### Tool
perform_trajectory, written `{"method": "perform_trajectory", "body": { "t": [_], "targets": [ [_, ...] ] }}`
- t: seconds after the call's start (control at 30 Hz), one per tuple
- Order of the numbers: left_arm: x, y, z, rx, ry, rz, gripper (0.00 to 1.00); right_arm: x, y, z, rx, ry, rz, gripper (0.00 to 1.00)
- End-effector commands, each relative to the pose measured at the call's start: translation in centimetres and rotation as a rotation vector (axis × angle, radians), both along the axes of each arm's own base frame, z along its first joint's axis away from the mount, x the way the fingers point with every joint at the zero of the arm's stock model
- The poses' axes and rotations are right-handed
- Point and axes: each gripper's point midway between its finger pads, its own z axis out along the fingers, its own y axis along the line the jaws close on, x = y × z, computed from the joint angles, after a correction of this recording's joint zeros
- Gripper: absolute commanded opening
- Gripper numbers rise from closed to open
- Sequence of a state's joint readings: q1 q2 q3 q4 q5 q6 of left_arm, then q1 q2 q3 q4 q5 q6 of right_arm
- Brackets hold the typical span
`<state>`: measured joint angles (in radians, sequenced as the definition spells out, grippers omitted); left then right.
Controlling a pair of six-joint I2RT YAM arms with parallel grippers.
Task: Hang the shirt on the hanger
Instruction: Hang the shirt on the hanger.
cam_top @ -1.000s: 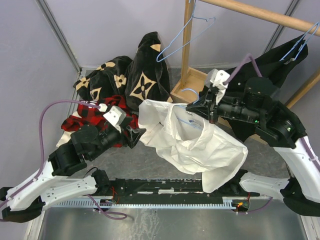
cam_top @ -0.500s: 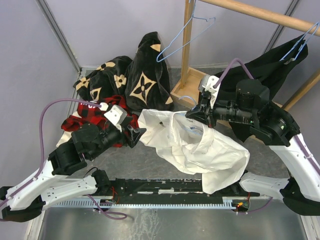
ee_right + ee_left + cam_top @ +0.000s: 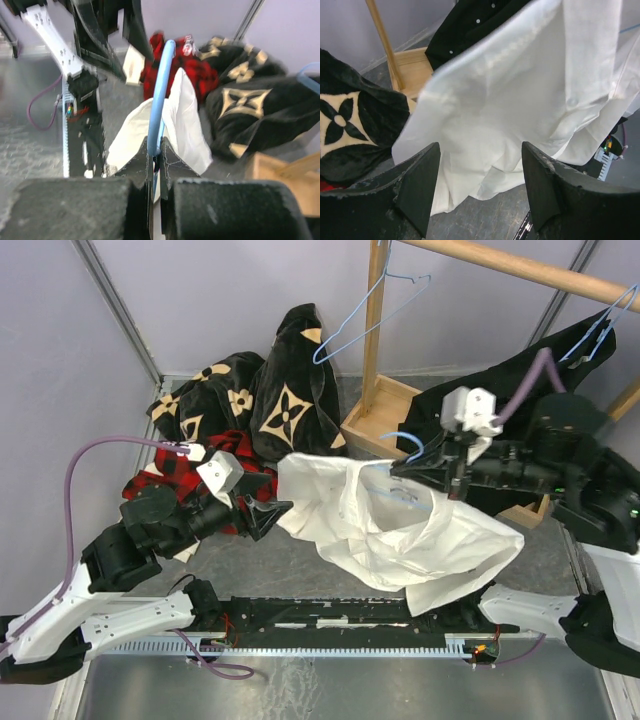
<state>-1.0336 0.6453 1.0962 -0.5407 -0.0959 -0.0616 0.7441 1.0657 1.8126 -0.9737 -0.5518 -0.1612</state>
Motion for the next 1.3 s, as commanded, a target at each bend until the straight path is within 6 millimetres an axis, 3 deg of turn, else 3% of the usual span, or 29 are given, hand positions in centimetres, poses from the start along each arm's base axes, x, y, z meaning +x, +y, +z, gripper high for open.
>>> {"method": "perform_trajectory", "body": {
  "t": [0.0,0.07,0.17,0.3,0.37,0.53,0.7,1.1,1.27],
  "targets": [
    [-0.7,0.4,3.8,-0.053,-0.089,-0.036,0.70,-1.2,-1.3,9.4,0.191,-0.223,-0.006,0.00],
    [-1.1,0.5,4.4,-0.056,-0.096,-0.052,0.64,-1.9,-1.8,12.7,0.256,-0.294,0.002,0.00],
    [-1.4,0.8,5.0,-0.061,-0.100,-0.065,0.62,-2.6,-1.9,15.6,0.296,-0.362,0.031,0.00],
    [-1.8,1.0,5.2,-0.072,-0.101,-0.071,0.62,-2.1,-0.8,16.7,0.294,-0.382,0.069,0.00],
    [-2.0,1.2,5.5,-0.082,-0.101,-0.077,0.62,-1.1,0.1,15.4,0.255,-0.351,0.074,0.00],
    [-3.0,1.9,7.5,-0.110,-0.127,-0.108,0.65,2.0,2.2,8.0,0.089,-0.202,0.049,0.00],
    [-3.2,1.4,9.6,-0.103,-0.171,-0.139,0.70,1.6,3.1,3.3,0.023,-0.077,0.110,0.00],
    [-1.9,-2.4,14.3,-0.149,-0.256,-0.192,0.75,-1.4,5.9,-2.2,-0.026,0.003,0.256,0.00],
    [-3.2,-4.5,14.7,-0.129,-0.272,-0.320,0.75,-2.4,7.0,-2.7,-0.025,0.009,0.295,0.00]
  ]
}}
